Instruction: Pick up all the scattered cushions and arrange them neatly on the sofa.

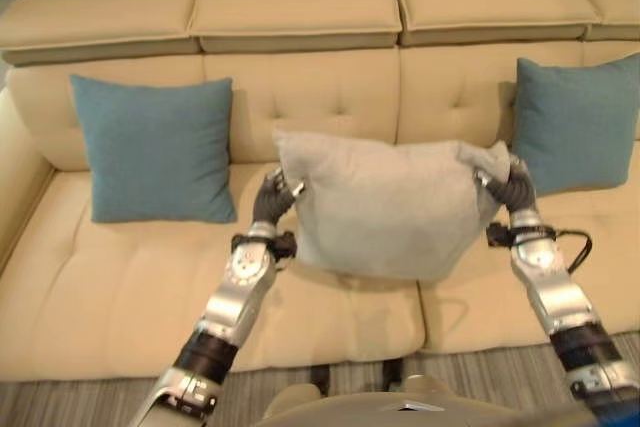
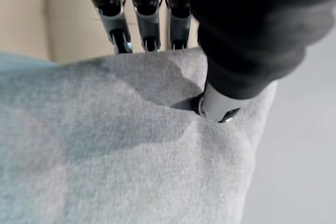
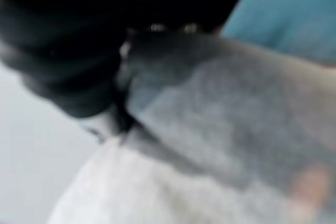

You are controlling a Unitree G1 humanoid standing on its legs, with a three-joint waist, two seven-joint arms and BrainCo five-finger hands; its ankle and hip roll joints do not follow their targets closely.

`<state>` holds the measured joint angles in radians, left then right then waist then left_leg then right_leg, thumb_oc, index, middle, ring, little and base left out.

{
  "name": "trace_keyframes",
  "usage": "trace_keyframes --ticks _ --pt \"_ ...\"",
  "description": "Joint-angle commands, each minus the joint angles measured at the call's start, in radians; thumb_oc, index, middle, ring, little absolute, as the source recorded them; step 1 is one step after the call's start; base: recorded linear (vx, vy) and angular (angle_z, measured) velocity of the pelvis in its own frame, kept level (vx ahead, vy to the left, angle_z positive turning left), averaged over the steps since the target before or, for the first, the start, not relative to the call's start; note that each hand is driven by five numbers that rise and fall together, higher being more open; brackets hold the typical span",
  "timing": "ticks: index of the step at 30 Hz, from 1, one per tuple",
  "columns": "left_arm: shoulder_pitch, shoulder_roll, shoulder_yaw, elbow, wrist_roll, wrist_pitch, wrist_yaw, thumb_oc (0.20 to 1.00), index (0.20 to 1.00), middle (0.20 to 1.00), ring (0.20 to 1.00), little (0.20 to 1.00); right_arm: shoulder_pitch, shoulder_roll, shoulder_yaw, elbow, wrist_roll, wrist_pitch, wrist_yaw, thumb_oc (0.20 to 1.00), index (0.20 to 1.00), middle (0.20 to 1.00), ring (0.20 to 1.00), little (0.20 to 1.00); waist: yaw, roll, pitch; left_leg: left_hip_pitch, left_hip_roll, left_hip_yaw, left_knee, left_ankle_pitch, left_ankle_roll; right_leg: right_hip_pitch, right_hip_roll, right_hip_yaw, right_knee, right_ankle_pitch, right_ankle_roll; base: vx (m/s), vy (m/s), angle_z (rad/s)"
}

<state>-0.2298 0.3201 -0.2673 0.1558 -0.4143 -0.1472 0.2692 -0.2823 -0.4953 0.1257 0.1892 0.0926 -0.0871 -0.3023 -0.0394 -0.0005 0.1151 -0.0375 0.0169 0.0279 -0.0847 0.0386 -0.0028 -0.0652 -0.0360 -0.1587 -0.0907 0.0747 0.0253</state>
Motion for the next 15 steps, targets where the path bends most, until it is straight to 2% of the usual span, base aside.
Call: trace_keyframes --ticks 1,2,5,6,11,12,13,15 --pt "-0.231 0.014 -0.044 0.008 0.034 -0.131 0.046 0.2 0.2 0.2 0.2 0.2 -0.187 -0.033 0.049 -0.001 -0.004 -0.069 -0.043 0.2 0.2 0.2 0.2 0.2 0.017 -0.064 0.012 0.003 0.023 0.014 0.106 -0.132 -0.06 -0.017 -0.062 0.041 0.074 -0.088 0.091 -0.11 -0.044 0.11" --pt "-0.236 0.013 -0.043 0.011 0.033 -0.132 0.046 0.2 0.2 0.2 0.2 0.2 -0.194 -0.034 0.05 0.003 -0.003 -0.07 -0.044 0.2 0.2 0.2 0.2 0.2 0.016 -0.064 0.013 -0.002 0.023 0.014 0.11 -0.134 -0.06 -0.021 -0.062 0.041 0.076 -0.088 0.091 -0.14 -0.016 0.12" --pt "-0.432 0.058 -0.084 0.119 0.057 -0.139 0.102 0.2 0.2 0.2 0.2 0.2 -0.384 -0.078 0.106 0.096 0.021 -0.068 -0.088 0.2 0.2 0.2 0.2 0.2 0.016 -0.063 0.062 -0.106 0.02 0.01 0.156 -0.133 -0.06 -0.123 -0.066 0.049 0.111 -0.074 0.095 -0.17 0.002 0.06" --pt "-0.439 0.058 -0.083 0.125 0.057 -0.141 0.102 0.2 0.2 0.2 0.2 0.2 -0.392 -0.079 0.107 0.101 0.022 -0.07 -0.088 0.2 0.2 0.2 0.2 0.2 0.015 -0.063 0.062 -0.114 0.02 0.009 0.16 -0.134 -0.059 -0.13 -0.066 0.05 0.114 -0.074 0.095 -0.13 0.021 -0.01" --pt "-0.728 0.11 -0.143 0.332 0.097 -0.142 0.172 0.2 0.2 0.2 0.2 0.2 -0.692 -0.113 0.196 0.284 0.066 -0.081 -0.141 0.2 0.2 0.2 0.2 0.2 0.017 -0.049 0.084 -0.259 0.01 0.011 0.181 -0.106 -0.06 -0.286 -0.084 0.063 0.165 -0.048 0.103 -0.12 0.049 -0.06" --pt "-0.729 0.11 -0.143 0.332 0.097 -0.142 0.172 0.2 0.2 0.2 0.2 0.2 -0.692 -0.113 0.196 0.284 0.066 -0.081 -0.141 0.2 0.2 0.2 0.2 0.2 0.017 -0.049 0.083 -0.261 0.01 0.011 0.181 -0.105 -0.06 -0.289 -0.084 0.062 0.165 -0.048 0.103 -0.08 0.057 -0.01" --pt "-0.855 0.139 -0.17 0.426 0.089 -0.144 0.19 0.2 0.2 0.2 0.2 0.2 -0.827 -0.136 0.246 0.368 0.089 -0.083 -0.16 0.2 0.2 0.2 0.2 0.2 0.018 -0.042 0.099 -0.322 0.006 0.012 0.197 -0.097 -0.063 -0.35 -0.093 0.065 0.185 -0.04 0.106 -0.1 0.051 0.03" --pt "-0.92 0.152 -0.186 0.474 0.08 -0.146 0.196 0.2 0.2 0.2 0.2 0.2 -0.901 -0.141 0.28 0.418 0.102 -0.083 -0.166 0.2 0.2 0.2 0.2 0.2 0.019 -0.041 0.111 -0.366 0.003 0.012 0.21 -0.092 -0.065 -0.392 -0.098 0.062 0.196 -0.037 0.108 -0.09 0.045 -0.01"
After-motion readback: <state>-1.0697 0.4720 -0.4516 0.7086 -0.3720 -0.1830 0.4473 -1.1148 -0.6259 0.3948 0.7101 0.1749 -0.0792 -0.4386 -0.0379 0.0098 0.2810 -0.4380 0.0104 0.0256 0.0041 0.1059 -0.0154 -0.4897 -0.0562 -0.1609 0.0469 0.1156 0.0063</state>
